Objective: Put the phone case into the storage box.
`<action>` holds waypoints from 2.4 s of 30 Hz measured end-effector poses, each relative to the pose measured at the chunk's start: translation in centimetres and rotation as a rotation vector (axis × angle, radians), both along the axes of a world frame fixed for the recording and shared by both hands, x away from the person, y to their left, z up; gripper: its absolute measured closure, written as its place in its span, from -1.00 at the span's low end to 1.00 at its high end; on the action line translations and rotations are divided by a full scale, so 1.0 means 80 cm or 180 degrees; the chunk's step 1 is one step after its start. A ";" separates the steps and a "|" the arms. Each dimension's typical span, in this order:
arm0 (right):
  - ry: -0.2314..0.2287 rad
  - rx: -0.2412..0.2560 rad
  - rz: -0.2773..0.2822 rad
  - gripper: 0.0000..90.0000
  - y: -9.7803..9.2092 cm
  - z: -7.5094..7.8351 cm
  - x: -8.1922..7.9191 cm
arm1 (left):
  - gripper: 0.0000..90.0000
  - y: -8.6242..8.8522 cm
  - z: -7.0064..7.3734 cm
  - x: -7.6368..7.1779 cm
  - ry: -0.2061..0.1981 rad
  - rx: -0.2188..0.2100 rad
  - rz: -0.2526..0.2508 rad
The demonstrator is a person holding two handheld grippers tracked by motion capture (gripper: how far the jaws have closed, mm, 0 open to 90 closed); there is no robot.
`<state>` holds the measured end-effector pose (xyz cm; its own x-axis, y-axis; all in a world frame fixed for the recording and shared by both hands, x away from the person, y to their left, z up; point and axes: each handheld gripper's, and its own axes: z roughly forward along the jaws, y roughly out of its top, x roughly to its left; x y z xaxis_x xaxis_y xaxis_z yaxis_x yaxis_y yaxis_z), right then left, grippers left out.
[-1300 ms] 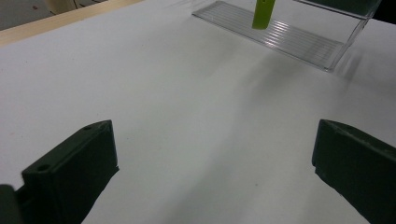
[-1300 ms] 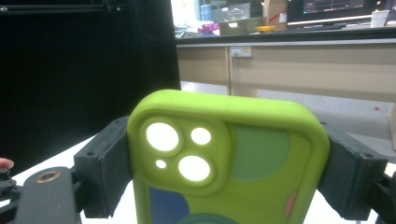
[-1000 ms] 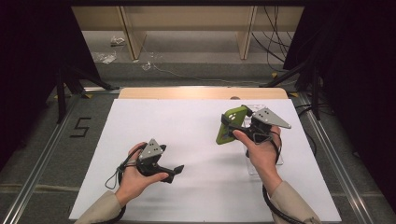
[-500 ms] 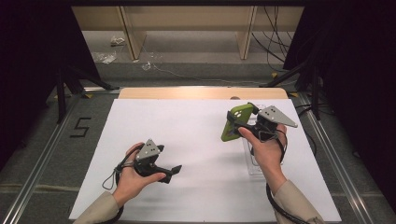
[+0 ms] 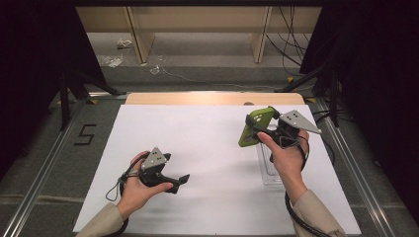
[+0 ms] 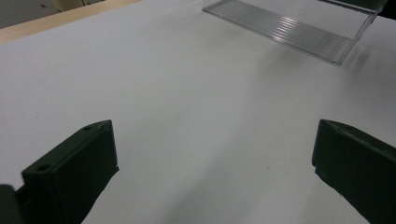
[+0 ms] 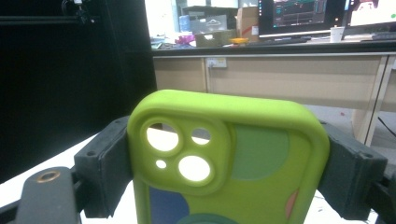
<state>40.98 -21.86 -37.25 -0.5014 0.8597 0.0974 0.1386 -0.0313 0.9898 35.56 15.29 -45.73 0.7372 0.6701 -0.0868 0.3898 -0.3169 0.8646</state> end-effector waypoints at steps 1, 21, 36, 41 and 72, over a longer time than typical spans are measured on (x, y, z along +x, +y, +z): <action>0.0002 0.0003 -0.0003 -0.63 -0.001 0.000 0.000 | -1.00 0.001 0.000 0.000 0.0001 0.0002 0.0001; -0.0029 -0.0017 -0.0141 -0.62 -0.016 0.004 0.002 | -1.00 0.007 -0.003 -0.003 0.0023 0.0008 0.0028; -0.0040 -0.0018 -0.0252 -0.62 -0.028 0.007 0.003 | -1.00 0.010 -0.003 -0.005 0.0029 0.0008 0.0039; -0.0029 -0.0024 -0.0304 -0.62 -0.033 0.007 0.004 | -1.00 0.012 -0.003 -0.005 0.0025 0.0007 0.0049; -0.0011 -0.0044 -0.0480 -0.63 -0.053 0.005 0.008 | -1.00 0.017 -0.004 -0.007 0.0032 0.0002 0.0070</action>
